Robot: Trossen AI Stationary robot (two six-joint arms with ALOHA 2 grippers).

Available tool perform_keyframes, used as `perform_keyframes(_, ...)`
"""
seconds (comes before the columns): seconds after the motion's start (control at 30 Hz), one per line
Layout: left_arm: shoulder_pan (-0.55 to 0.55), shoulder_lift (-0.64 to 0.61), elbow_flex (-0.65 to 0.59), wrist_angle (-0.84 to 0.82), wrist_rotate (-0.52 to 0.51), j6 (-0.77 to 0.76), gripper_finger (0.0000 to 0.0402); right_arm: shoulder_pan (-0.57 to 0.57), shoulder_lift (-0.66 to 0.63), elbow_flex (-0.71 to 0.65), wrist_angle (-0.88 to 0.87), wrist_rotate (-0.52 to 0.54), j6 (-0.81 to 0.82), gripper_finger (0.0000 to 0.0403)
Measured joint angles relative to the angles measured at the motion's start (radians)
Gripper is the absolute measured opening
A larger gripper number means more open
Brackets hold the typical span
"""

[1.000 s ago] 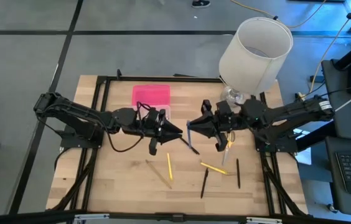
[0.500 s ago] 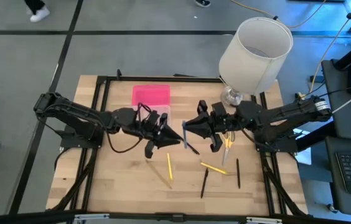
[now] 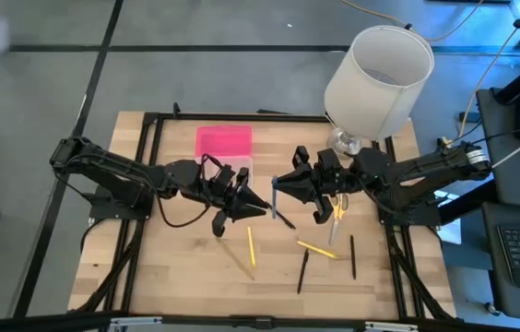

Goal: Pick & place school supplies into a supply box
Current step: Put the blue pen into the pink supply box

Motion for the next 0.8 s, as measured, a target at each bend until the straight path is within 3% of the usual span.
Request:
perform_keyframes(0.23,0.0,0.0,0.0,0.0,-0.055,0.055,0.0072,0.0,0.0,0.0,0.0,0.0,0.021,0.0041)
perform_keyframes(0.8,0.012,0.0,0.0,0.023,-0.043,0.054,0.0072,-0.001,0.067,0.0,0.056,0.015,-0.003,0.0041)
